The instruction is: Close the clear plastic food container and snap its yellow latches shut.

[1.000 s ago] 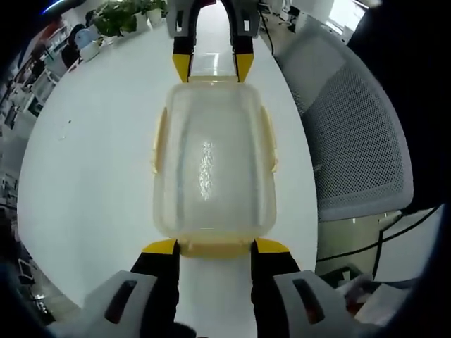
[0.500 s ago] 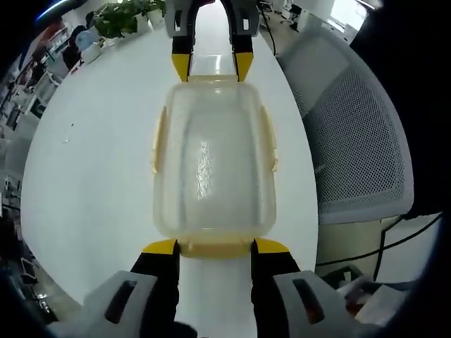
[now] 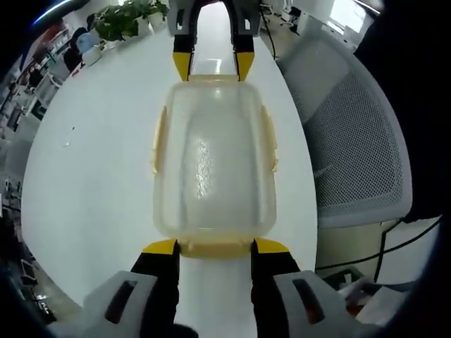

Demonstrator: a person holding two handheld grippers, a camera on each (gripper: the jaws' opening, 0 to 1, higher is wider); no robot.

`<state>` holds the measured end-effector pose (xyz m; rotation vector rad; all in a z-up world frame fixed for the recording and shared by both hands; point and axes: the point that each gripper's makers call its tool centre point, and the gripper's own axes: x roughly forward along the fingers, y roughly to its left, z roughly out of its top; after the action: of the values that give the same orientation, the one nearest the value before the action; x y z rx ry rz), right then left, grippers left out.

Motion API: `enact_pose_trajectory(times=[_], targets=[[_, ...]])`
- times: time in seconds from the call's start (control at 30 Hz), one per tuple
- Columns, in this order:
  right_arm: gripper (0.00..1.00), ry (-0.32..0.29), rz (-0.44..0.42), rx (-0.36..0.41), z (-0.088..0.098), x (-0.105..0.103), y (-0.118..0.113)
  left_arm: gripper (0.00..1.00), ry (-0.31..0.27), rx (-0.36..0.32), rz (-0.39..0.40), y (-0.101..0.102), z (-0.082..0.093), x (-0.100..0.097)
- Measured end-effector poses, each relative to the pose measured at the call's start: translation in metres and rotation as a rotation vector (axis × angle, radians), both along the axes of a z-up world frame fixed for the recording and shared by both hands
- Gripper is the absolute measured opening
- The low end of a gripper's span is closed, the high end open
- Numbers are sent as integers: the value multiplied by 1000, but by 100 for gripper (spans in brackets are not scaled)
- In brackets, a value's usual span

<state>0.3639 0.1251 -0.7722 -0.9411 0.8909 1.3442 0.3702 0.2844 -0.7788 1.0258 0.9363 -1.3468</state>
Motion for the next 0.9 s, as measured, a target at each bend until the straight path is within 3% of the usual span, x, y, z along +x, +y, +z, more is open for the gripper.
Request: enact_pose_trajectory(times=[0.9], targets=[[38,6,10,-13,-5,5,-44,38,13,-25,20,-43,-3,3]])
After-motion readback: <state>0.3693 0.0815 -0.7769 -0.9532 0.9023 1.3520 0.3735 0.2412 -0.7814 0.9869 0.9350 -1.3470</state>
